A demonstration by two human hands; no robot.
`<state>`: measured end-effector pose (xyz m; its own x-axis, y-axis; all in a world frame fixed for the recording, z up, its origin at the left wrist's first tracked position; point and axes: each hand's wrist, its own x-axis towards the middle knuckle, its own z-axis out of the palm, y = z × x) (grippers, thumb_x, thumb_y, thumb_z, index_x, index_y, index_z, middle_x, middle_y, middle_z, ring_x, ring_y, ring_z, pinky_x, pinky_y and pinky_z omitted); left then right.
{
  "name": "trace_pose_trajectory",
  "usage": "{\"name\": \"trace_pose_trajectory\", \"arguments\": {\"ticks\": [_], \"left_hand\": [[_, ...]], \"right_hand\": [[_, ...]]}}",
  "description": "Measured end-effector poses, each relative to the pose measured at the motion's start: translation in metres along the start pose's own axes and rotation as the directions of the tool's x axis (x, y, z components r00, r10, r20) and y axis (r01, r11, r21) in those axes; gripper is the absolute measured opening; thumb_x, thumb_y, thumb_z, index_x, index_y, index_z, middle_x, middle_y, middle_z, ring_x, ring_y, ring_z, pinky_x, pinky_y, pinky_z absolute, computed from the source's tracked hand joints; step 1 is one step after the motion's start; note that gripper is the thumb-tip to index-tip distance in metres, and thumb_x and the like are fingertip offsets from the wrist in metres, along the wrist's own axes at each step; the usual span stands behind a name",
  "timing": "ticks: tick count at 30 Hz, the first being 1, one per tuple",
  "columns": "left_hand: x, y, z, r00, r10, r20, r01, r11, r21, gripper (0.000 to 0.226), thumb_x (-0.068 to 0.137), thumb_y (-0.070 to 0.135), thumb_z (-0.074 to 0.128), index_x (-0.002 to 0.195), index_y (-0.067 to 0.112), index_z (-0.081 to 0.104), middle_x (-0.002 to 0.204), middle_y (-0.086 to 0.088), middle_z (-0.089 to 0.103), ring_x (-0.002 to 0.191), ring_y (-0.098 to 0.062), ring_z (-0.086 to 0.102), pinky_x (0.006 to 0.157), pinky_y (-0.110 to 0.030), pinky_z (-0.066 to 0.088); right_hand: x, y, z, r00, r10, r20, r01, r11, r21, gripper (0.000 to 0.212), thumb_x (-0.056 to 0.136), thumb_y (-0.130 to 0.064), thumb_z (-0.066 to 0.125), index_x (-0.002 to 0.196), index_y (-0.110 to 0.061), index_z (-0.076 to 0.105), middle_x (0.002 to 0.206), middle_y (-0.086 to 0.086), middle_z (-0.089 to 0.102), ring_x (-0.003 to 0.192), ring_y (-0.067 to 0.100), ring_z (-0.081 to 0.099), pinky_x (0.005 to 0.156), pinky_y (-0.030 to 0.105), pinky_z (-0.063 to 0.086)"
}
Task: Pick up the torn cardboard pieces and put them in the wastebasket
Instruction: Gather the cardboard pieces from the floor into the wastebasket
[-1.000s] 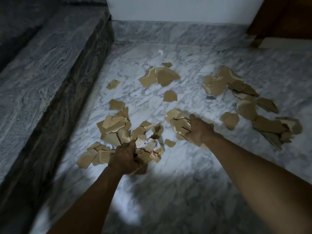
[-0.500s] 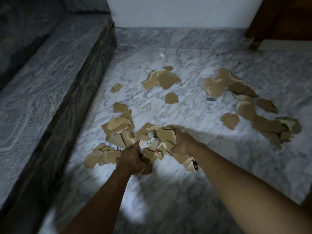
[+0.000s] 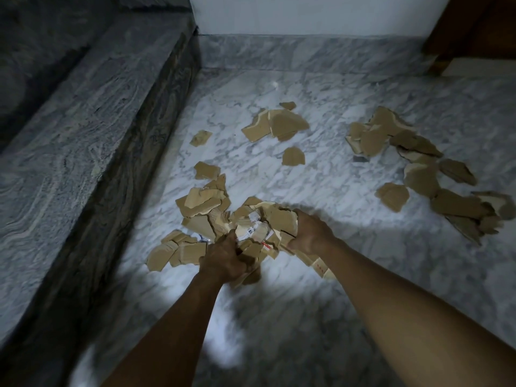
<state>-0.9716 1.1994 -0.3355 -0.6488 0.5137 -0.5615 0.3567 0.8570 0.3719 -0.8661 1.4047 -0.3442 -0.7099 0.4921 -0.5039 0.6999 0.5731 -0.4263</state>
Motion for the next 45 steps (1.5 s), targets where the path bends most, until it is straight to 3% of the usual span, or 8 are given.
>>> {"name": "trace_pose_trajectory", "arguments": {"ticks": [7, 13, 18, 20, 23, 28, 39, 45], "left_hand": [[0.005, -0.007, -0.024, 0.996, -0.028, 0.085, 0.026, 1.0, 0.016, 0.089, 0.064, 0.039, 0.084, 0.141, 0.025, 0.042, 0.124, 0.001, 0.065, 0.113, -0.025, 0.061, 0.093, -0.032, 0.05], [0.009, -0.038, -0.077, 0.995, -0.083, 0.059, 0.099, 0.93, -0.354, 0.064, 0.054, 0.027, 0.094, 0.111, 0.022, 0.066, 0.1, 0.003, 0.073, 0.095, -0.017, 0.068, 0.079, -0.031, 0.056], [-0.002, -0.026, -0.081, 0.988, -0.083, 0.128, 0.105, 0.979, -0.173, 0.052, 0.061, 0.028, 0.091, 0.101, 0.03, 0.059, 0.099, 0.013, 0.065, 0.101, -0.014, 0.061, 0.083, -0.023, 0.05], [-0.013, -0.007, -0.071, 0.954, 0.072, 0.291, -0.103, 0.99, 0.092, 0.047, 0.072, 0.021, 0.082, 0.109, 0.025, 0.054, 0.102, 0.008, 0.06, 0.1, -0.014, 0.056, 0.078, -0.018, 0.046], [-0.014, 0.005, -0.036, 0.939, 0.164, 0.302, -0.259, 0.915, 0.31, 0.071, 0.071, 0.037, 0.08, 0.132, 0.019, 0.051, 0.127, -0.006, 0.056, 0.116, -0.027, 0.053, 0.099, -0.038, 0.044], [-0.024, 0.019, 0.005, 0.986, 0.16, 0.051, -0.168, 0.96, 0.223, 0.093, 0.073, 0.052, 0.065, 0.152, 0.034, 0.02, 0.153, -0.002, 0.032, 0.133, -0.032, 0.043, 0.108, -0.046, 0.041], [-0.017, -0.013, 0.009, 0.998, 0.029, -0.051, -0.034, 0.995, -0.089, 0.082, 0.065, 0.056, 0.071, 0.138, 0.035, 0.04, 0.122, 0.003, 0.068, 0.113, -0.026, 0.063, 0.092, -0.033, 0.053], [-0.009, -0.039, -0.035, 0.986, -0.068, -0.153, 0.036, 0.978, -0.206, 0.082, 0.062, 0.053, 0.075, 0.135, 0.031, 0.045, 0.121, 0.001, 0.066, 0.114, -0.028, 0.061, 0.094, -0.036, 0.05]], "right_hand": [[-0.004, 0.007, -0.01, 0.994, 0.061, 0.087, -0.069, 0.994, 0.084, 0.071, 0.064, -0.03, 0.084, 0.128, -0.027, 0.053, 0.115, -0.005, 0.065, 0.105, 0.021, 0.064, 0.087, 0.034, 0.056], [-0.006, 0.025, -0.053, 0.995, 0.044, 0.089, -0.074, 0.926, 0.37, 0.066, 0.067, -0.021, 0.088, 0.127, -0.02, 0.059, 0.117, -0.002, 0.067, 0.107, 0.018, 0.063, 0.09, 0.033, 0.053], [-0.007, 0.013, -0.082, 0.998, -0.01, 0.059, -0.014, 0.918, 0.396, 0.062, 0.071, -0.02, 0.088, 0.127, -0.02, 0.06, 0.117, -0.002, 0.066, 0.109, 0.02, 0.061, 0.091, 0.035, 0.052], [-0.009, 0.01, -0.088, 0.996, -0.022, 0.083, -0.004, 0.953, 0.301, 0.07, 0.069, -0.026, 0.088, 0.131, -0.02, 0.056, 0.121, -0.002, 0.064, 0.11, 0.021, 0.06, 0.09, 0.035, 0.052], [-0.014, 0.01, -0.096, 0.997, -0.038, 0.068, 0.028, 0.99, 0.137, 0.077, 0.065, -0.032, 0.087, 0.133, -0.024, 0.053, 0.122, -0.002, 0.064, 0.11, 0.023, 0.06, 0.093, 0.038, 0.053], [-0.015, 0.008, -0.091, 0.993, -0.027, 0.111, 0.018, 0.996, 0.083, 0.081, 0.057, -0.036, 0.085, 0.131, -0.025, 0.054, 0.121, -0.002, 0.064, 0.108, 0.023, 0.061, 0.094, 0.04, 0.053], [-0.019, 0.006, -0.076, 0.99, 0.098, -0.101, -0.065, 0.954, 0.292, 0.068, 0.075, -0.022, 0.082, 0.136, -0.023, 0.05, 0.125, 0.003, 0.063, 0.115, 0.029, 0.06, 0.09, 0.036, 0.051], [-0.022, -0.009, -0.032, 0.996, 0.064, 0.062, -0.077, 0.969, 0.234, 0.075, 0.066, -0.028, 0.088, 0.131, -0.023, 0.052, 0.12, -0.002, 0.064, 0.111, 0.022, 0.062, 0.088, 0.032, 0.053]]}}
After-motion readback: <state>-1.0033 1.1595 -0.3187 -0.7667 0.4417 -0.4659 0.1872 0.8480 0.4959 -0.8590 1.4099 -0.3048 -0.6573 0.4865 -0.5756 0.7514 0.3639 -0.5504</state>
